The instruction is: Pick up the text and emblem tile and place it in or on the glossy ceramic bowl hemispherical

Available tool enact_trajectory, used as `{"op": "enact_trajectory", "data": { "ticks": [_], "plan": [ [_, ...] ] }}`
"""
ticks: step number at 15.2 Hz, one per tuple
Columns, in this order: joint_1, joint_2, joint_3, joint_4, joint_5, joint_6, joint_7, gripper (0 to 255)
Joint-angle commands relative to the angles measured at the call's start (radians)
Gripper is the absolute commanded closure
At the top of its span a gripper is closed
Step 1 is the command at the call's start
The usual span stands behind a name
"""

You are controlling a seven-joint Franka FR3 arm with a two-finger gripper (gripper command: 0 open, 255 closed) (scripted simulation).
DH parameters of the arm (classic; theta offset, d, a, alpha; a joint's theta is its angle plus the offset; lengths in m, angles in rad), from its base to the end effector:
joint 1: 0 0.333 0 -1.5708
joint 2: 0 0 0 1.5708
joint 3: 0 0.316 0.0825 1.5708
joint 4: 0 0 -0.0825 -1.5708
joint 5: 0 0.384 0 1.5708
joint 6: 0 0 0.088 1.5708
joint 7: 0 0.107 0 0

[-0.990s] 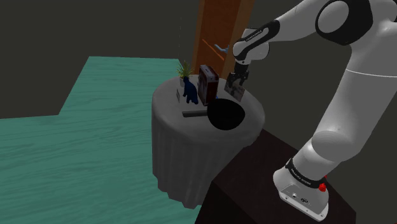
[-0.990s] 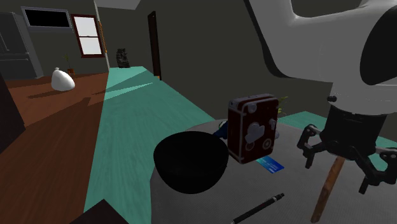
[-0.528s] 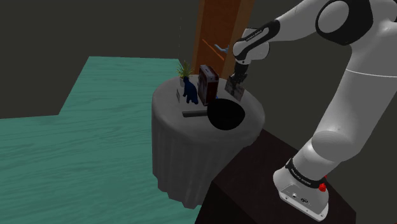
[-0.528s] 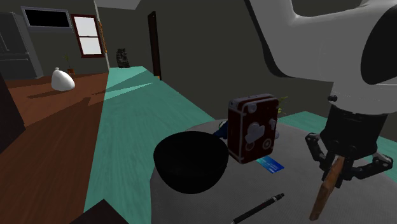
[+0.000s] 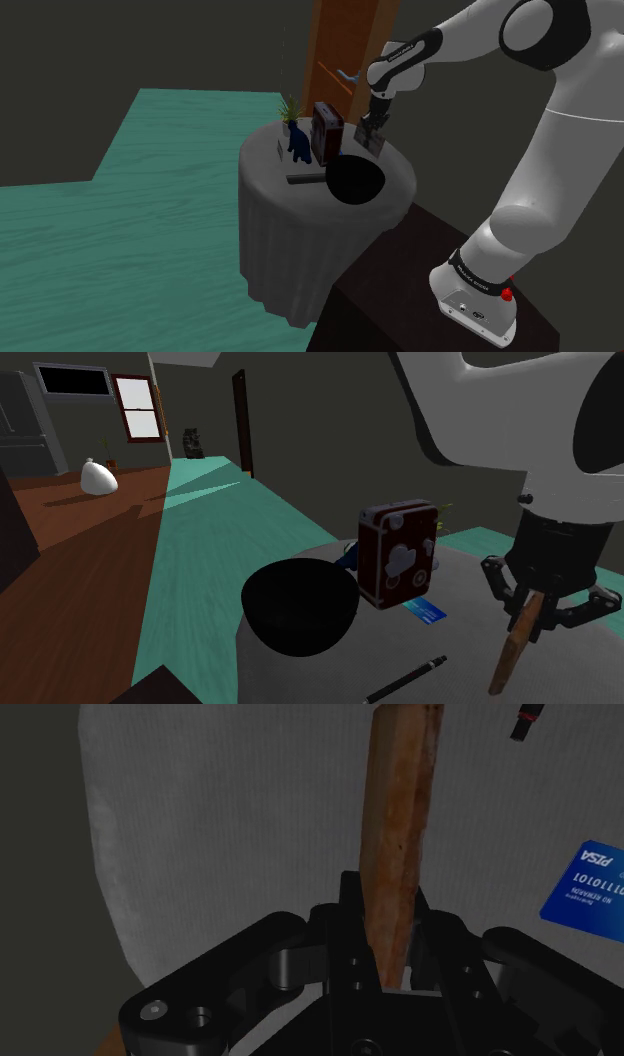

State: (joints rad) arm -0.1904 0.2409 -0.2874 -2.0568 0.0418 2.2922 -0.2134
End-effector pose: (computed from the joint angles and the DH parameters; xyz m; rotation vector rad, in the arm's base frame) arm 0.5216 -0.2645 0.3247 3.0745 -0.4394 -0.0116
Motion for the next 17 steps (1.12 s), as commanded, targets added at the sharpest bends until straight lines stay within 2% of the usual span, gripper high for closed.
{"op": "enact_trajectory", "data": {
  "ticks": [1,17],
  "plan": [
    [0.002,-0.017,-0.002,0.008,-0.006,-0.024,0.005,255],
    [0.011,-0.117,-0.009,0.107,-0.042,-0.22,0.024,255]
  ]
}}
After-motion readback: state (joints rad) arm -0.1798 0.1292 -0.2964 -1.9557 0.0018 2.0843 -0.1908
